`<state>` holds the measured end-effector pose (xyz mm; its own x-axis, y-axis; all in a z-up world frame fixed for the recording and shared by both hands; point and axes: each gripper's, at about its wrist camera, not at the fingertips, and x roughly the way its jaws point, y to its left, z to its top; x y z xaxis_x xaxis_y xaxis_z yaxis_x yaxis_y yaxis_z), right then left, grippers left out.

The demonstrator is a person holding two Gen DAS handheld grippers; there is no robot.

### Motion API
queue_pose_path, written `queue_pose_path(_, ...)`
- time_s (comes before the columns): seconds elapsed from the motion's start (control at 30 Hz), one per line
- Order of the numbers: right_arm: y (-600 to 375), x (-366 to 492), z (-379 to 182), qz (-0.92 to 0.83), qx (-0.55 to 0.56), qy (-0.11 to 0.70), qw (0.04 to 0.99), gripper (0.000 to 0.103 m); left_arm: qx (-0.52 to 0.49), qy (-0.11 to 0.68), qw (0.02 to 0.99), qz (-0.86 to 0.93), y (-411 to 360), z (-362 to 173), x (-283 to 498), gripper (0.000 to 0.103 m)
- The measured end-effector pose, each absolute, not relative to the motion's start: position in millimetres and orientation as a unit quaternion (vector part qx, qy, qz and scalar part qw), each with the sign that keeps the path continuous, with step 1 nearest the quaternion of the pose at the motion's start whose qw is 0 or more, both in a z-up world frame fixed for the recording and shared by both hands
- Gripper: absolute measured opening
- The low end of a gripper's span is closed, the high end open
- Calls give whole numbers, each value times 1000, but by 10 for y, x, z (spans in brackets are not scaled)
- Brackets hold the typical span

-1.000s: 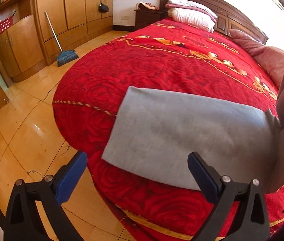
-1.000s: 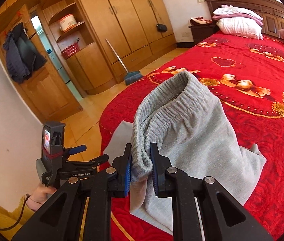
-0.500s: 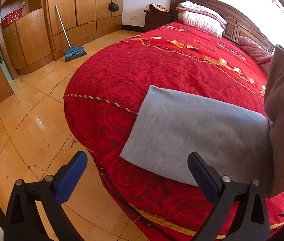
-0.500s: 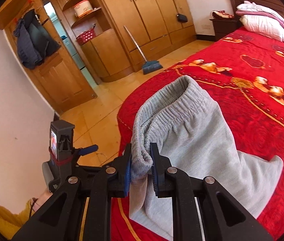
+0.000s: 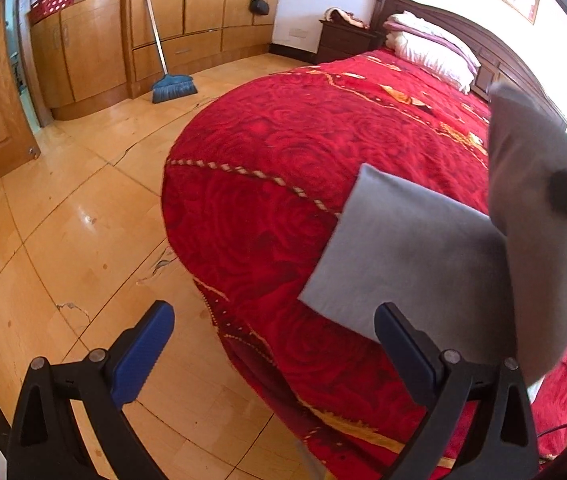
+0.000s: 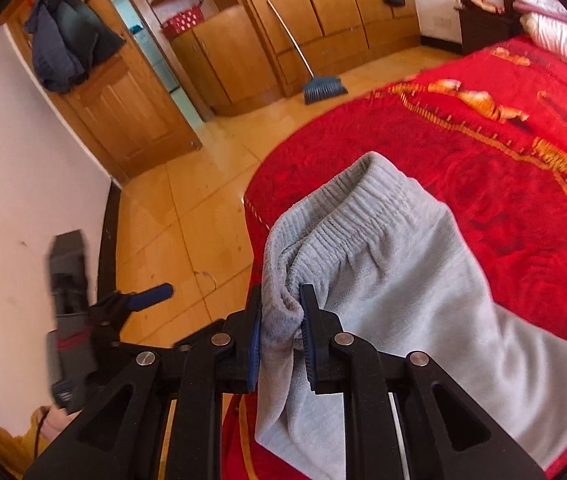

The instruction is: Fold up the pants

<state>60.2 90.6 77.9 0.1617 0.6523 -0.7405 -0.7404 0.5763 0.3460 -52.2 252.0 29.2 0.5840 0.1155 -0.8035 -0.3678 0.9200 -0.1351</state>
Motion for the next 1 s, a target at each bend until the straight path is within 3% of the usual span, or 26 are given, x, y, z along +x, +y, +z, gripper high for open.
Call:
queue_pose_path(0.2,1108,752,528,462,-31,483,743,29,-163,435,872,151,2678,250,-613,102)
queue_pose_path(0.37,1045,670,568,475,-7,479,738,31,-167,437,871,153,2707,248,-642,102)
queue_pose_path(0.5,758,582,680,452,-2,469,759,41,-160,433,875,148,2656,311,-631,102)
queue_pose_path(0.8,-227,448,670,328,-23,470,819,41,-150,413,892,106,2381,549,-543,102)
queue_pose_path(1.0,-704,276,486,285,-26,485,826,42,-133,403,904,54,2050,639,-458,81)
